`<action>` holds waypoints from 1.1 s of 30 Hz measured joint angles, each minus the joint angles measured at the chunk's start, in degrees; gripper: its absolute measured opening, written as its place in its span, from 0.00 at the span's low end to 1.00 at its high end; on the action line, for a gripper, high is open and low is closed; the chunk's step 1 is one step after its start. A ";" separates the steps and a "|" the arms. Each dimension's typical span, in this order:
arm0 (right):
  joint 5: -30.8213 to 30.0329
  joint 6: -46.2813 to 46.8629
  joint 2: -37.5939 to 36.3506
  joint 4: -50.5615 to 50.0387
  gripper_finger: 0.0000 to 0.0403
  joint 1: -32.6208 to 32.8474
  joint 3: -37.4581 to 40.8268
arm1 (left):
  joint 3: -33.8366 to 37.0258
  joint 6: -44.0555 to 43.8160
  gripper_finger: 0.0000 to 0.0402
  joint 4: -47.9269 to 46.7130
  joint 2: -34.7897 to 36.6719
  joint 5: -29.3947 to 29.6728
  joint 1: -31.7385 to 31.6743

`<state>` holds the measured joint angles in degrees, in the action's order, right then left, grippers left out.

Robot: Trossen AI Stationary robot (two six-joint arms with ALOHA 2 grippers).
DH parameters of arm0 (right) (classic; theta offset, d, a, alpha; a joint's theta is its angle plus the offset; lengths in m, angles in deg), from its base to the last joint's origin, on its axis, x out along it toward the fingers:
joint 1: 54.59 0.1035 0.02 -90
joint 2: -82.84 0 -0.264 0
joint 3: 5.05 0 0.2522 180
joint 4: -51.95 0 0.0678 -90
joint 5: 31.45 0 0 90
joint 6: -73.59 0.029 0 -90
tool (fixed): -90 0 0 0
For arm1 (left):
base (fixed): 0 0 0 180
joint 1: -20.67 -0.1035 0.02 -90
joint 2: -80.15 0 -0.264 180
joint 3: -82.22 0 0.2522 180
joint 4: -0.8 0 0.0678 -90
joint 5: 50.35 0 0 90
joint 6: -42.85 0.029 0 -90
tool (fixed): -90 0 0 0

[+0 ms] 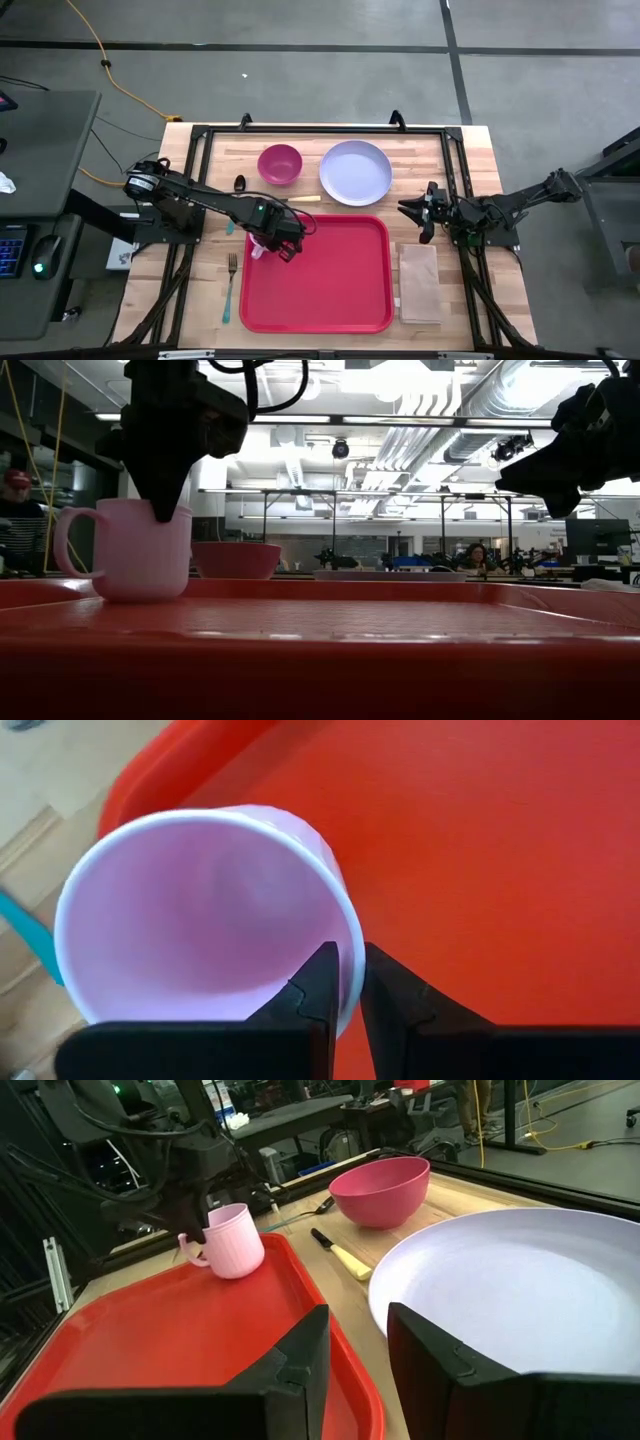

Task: Set up tray
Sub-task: Put the pink mug on the top left of the red tray, then put the white plate on the center of the red tray

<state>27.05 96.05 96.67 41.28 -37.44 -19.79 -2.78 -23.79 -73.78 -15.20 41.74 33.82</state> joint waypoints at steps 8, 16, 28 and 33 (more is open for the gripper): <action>0.02 0.00 -0.02 0.02 0.20 -0.01 -0.01 | -4.24 -0.20 0.18 -5.67 0.04 4.14 0.00; 0.03 0.01 -0.01 0.02 0.20 0.00 0.00 | -7.93 0.38 0.18 -6.98 0.04 5.26 0.00; 0.02 0.00 -0.02 0.03 0.20 0.00 0.00 | -20.68 8.01 0.18 -16.50 0.04 20.46 -0.21; 0.02 0.00 -0.02 0.04 0.20 -0.01 0.00 | -22.81 10.90 0.18 -17.53 0.04 21.46 -3.10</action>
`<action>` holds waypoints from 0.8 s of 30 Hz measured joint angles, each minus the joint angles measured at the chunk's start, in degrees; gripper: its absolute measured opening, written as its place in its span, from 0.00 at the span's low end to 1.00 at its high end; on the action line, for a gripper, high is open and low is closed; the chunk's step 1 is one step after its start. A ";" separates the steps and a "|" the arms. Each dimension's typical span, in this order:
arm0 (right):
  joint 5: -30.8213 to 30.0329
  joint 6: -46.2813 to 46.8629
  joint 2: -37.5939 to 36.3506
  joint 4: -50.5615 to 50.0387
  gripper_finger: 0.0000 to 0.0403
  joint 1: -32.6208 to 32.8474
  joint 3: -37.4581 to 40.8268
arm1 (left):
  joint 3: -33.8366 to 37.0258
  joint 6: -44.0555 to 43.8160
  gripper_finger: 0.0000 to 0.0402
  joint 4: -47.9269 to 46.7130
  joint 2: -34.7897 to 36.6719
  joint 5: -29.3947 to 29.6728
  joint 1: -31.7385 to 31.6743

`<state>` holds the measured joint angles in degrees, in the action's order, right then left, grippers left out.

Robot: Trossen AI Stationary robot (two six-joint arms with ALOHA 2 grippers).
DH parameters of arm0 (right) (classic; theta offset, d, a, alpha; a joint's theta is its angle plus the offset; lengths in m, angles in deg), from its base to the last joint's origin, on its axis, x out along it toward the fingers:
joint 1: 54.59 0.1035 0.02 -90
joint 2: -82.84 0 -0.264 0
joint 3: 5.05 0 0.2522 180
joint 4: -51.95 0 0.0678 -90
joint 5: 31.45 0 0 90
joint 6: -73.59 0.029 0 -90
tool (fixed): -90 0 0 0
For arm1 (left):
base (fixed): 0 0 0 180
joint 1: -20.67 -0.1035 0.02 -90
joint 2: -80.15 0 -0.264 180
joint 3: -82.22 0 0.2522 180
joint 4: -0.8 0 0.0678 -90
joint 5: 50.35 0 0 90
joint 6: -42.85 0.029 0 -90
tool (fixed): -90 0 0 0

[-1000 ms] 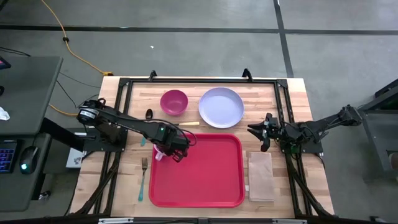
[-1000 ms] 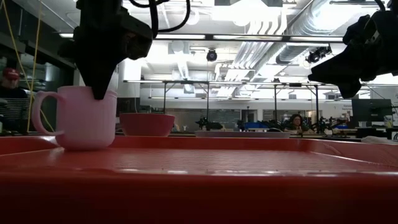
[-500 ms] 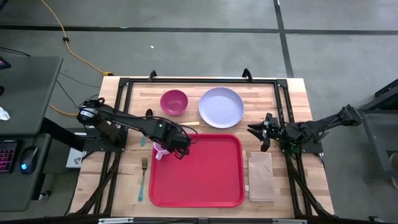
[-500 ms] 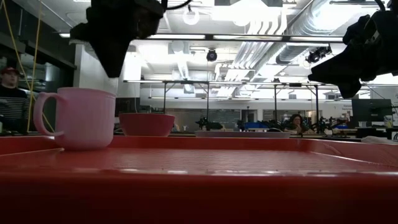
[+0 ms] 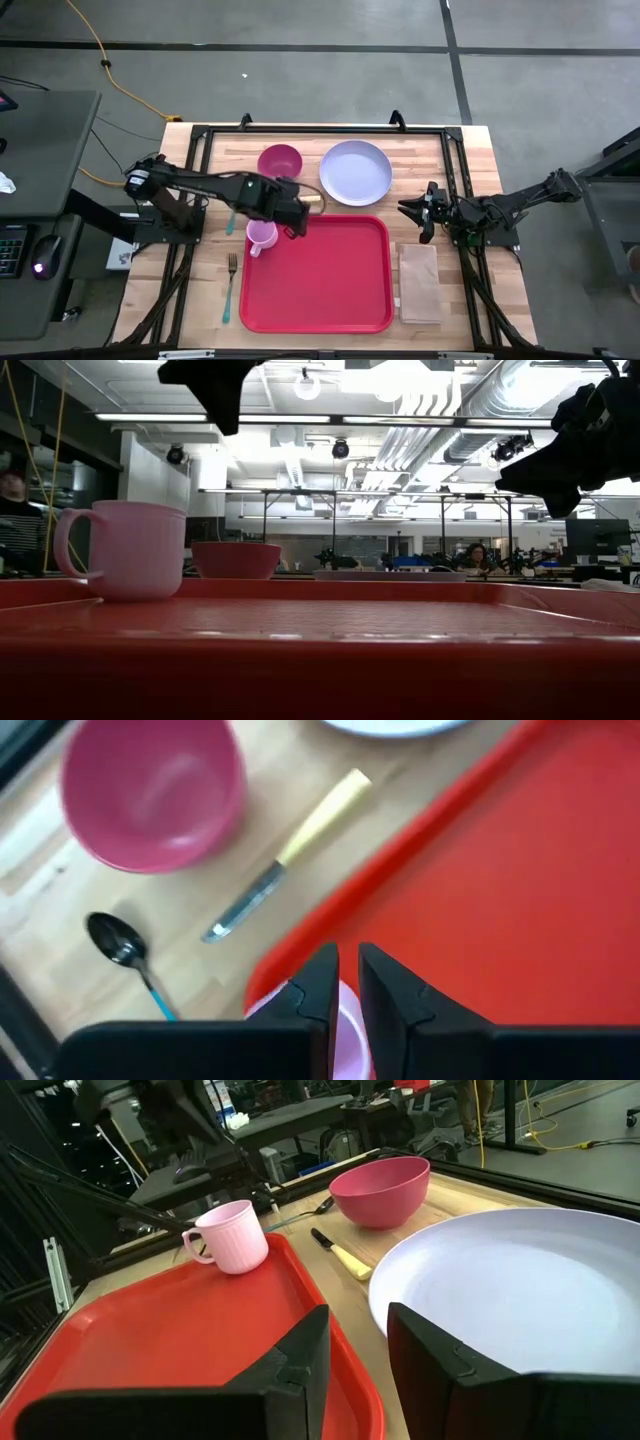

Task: Set up tray
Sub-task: Put the white plate on the center of the red tray

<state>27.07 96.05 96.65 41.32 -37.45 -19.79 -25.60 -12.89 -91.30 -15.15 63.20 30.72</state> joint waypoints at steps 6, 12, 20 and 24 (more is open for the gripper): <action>0.02 0.00 0.00 0.02 0.20 -0.01 0.01 | -0.13 2.90 0.18 -2.30 0.00 0.07 -5.39; 0.00 0.00 0.00 0.02 0.20 0.00 0.00 | -0.11 5.27 0.18 -2.43 -0.01 0.15 -10.30; -0.04 0.00 0.00 0.03 0.20 -0.01 0.01 | -0.11 10.18 0.18 -2.34 -0.02 0.59 -15.80; -0.04 0.00 0.02 0.21 0.20 -0.01 0.01 | -0.11 11.27 0.18 -2.30 -0.02 2.39 -18.49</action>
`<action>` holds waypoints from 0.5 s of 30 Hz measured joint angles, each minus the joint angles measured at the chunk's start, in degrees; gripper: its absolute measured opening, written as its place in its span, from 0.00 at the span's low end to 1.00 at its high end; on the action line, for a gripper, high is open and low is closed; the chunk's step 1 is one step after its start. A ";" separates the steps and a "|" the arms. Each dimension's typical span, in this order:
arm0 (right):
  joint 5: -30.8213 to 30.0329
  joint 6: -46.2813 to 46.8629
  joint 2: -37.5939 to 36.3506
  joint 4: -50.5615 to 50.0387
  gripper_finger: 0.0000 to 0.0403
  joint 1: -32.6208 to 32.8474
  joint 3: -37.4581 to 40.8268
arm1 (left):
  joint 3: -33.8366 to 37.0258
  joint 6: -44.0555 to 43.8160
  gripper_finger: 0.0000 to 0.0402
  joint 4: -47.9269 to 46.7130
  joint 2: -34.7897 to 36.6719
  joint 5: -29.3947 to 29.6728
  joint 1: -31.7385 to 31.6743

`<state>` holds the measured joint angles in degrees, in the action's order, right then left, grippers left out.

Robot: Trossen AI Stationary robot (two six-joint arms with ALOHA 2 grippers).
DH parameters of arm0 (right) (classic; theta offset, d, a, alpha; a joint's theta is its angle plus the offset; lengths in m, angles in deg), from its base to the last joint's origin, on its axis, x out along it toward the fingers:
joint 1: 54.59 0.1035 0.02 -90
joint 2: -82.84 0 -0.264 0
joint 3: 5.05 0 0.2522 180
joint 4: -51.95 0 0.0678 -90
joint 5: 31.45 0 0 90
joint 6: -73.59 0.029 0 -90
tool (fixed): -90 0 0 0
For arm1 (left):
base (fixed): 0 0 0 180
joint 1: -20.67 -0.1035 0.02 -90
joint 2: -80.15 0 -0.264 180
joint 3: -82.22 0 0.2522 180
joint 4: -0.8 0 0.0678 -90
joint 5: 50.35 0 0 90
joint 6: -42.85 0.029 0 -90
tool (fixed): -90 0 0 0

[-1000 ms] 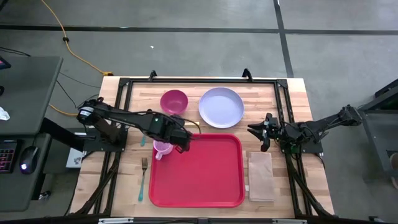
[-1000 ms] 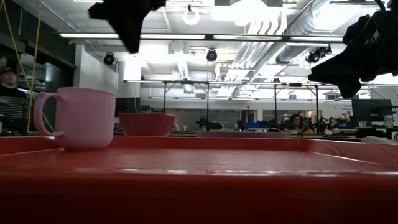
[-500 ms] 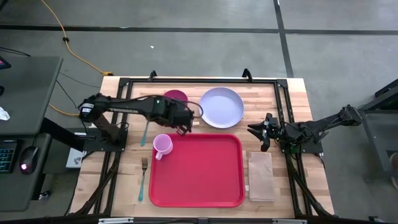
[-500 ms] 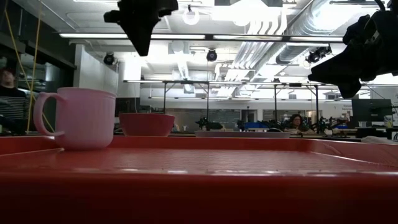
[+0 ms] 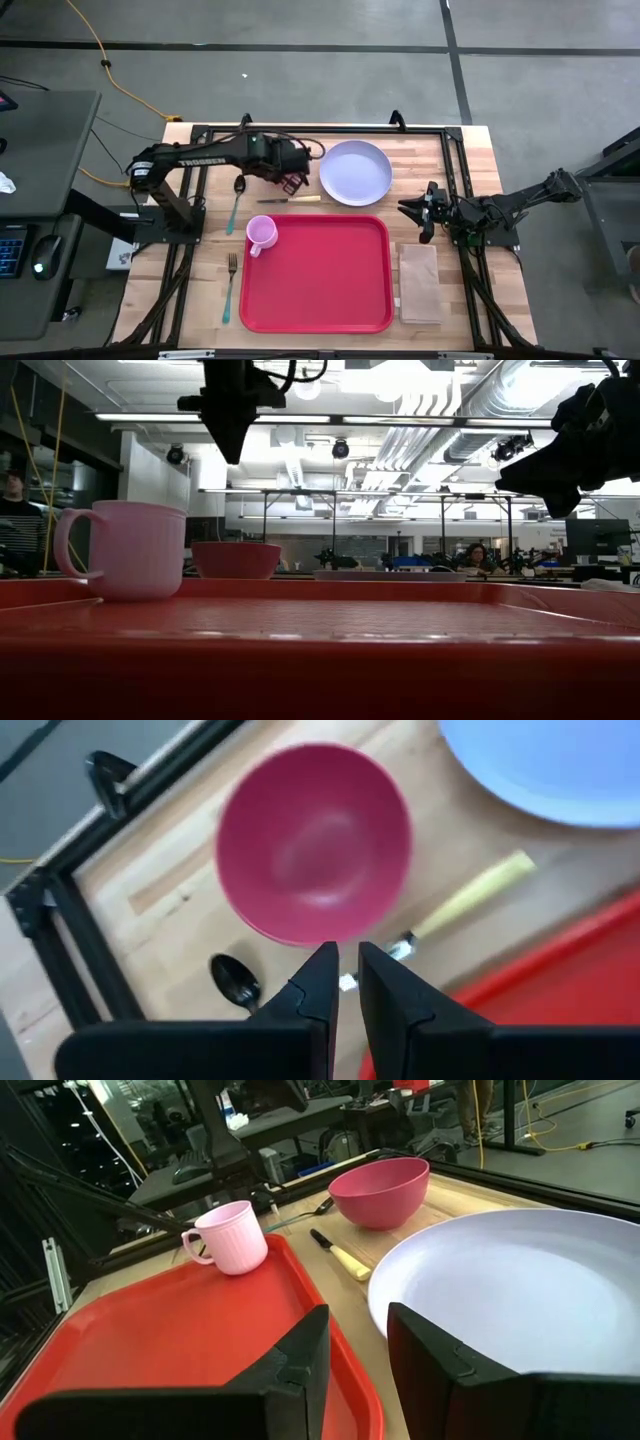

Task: Set up tray
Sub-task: Put the white plate on the center of the red tray

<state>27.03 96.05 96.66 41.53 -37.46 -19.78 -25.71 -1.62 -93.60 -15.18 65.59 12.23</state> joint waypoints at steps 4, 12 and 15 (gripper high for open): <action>-1.47 -0.01 -0.01 0.55 0.20 0.00 0.04 | 0.00 1.83 0.18 0.08 0.00 0.18 -3.19; -5.48 -0.50 -0.02 0.64 0.20 0.00 0.04 | 0.02 5.86 0.18 3.19 0.00 0.14 -9.63; -6.78 -0.48 -0.02 0.67 0.20 0.00 0.04 | 0.02 7.68 0.18 4.32 0.00 -0.07 -12.50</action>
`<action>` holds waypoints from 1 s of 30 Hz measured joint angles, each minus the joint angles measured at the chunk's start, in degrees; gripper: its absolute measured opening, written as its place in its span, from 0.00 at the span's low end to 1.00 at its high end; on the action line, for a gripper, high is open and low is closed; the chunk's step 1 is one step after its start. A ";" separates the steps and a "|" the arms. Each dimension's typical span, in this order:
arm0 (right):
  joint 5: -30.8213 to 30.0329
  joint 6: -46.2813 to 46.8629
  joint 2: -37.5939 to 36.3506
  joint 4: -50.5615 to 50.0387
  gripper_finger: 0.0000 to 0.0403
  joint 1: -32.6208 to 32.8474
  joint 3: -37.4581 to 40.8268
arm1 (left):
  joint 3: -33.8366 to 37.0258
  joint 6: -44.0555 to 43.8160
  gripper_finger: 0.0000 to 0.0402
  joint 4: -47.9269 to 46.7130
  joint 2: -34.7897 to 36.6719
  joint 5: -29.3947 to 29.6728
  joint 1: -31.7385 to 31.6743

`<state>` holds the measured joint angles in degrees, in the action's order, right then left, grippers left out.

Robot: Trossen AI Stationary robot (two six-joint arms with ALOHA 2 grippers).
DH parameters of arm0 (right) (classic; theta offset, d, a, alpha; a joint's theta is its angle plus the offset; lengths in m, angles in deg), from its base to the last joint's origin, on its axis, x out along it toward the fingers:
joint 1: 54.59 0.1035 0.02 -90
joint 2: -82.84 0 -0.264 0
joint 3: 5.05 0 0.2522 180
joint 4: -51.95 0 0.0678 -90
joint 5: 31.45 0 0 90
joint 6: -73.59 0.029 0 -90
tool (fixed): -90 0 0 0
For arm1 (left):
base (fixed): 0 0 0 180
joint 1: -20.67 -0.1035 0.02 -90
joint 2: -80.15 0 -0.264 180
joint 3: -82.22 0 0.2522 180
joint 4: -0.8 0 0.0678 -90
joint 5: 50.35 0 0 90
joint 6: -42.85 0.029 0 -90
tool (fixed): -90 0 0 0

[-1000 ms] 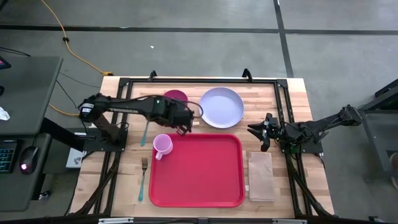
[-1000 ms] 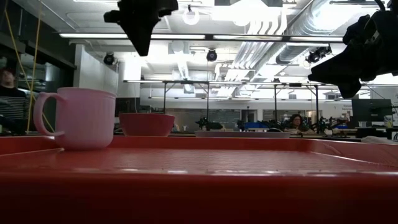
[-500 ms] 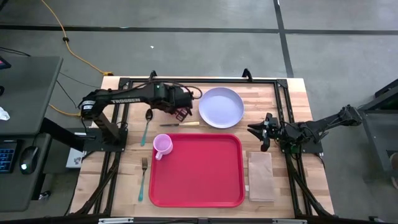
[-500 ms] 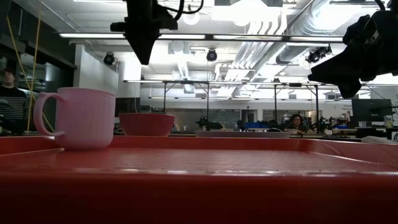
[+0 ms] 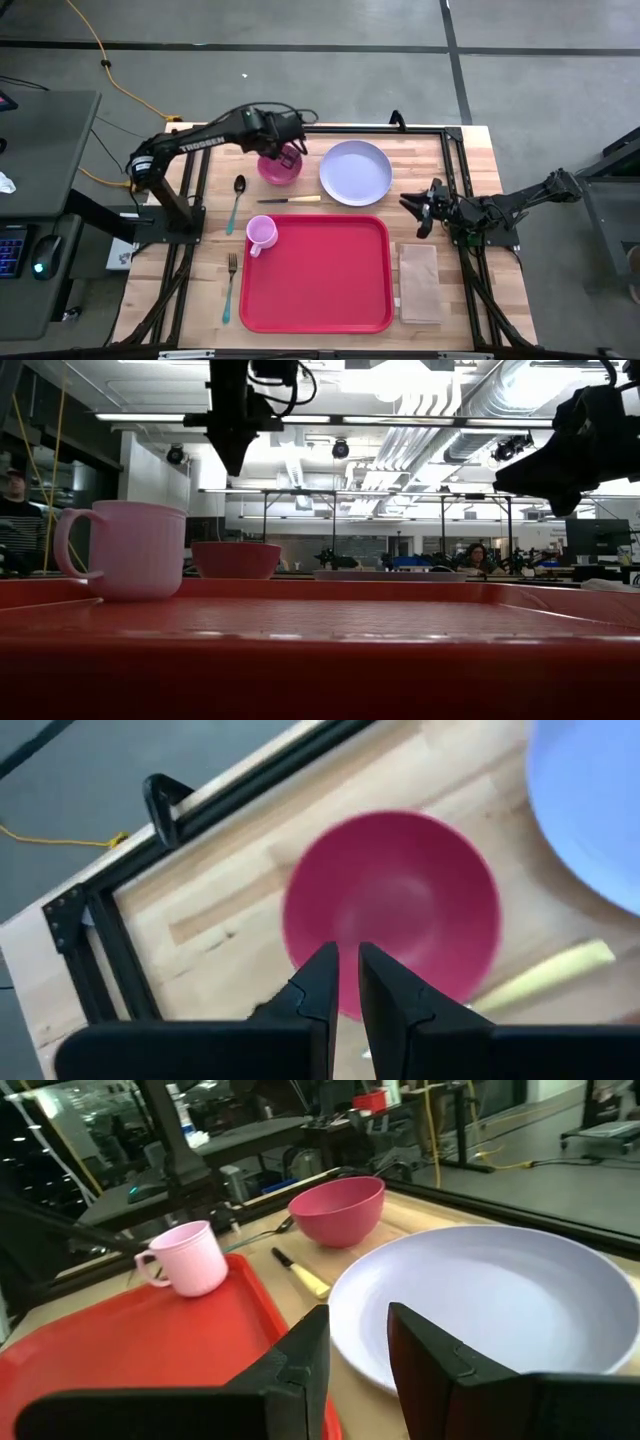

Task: Set up tray
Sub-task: Put the white plate on the center of the red tray

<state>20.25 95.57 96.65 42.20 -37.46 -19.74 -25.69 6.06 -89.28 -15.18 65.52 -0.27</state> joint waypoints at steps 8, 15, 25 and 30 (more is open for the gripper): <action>-4.38 -0.61 0.00 0.00 0.20 0.00 0.00 | 0.04 6.23 0.18 5.54 0.00 -5.82 -7.84; -6.35 -0.63 0.00 0.04 0.20 0.00 0.00 | 0.04 9.86 0.18 9.70 0.00 -10.59 -13.06; -11.24 -0.62 0.00 1.86 0.20 -0.02 0.00 | 0.04 13.79 0.18 14.25 -0.02 -17.91 -18.78; -11.21 -0.58 0.00 1.86 0.20 -0.02 0.00 | 0.04 15.00 0.18 20.28 -0.02 -21.79 -19.35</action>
<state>9.04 94.99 96.65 44.06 -37.48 -19.74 -25.64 21.06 -69.00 -15.20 43.73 -19.62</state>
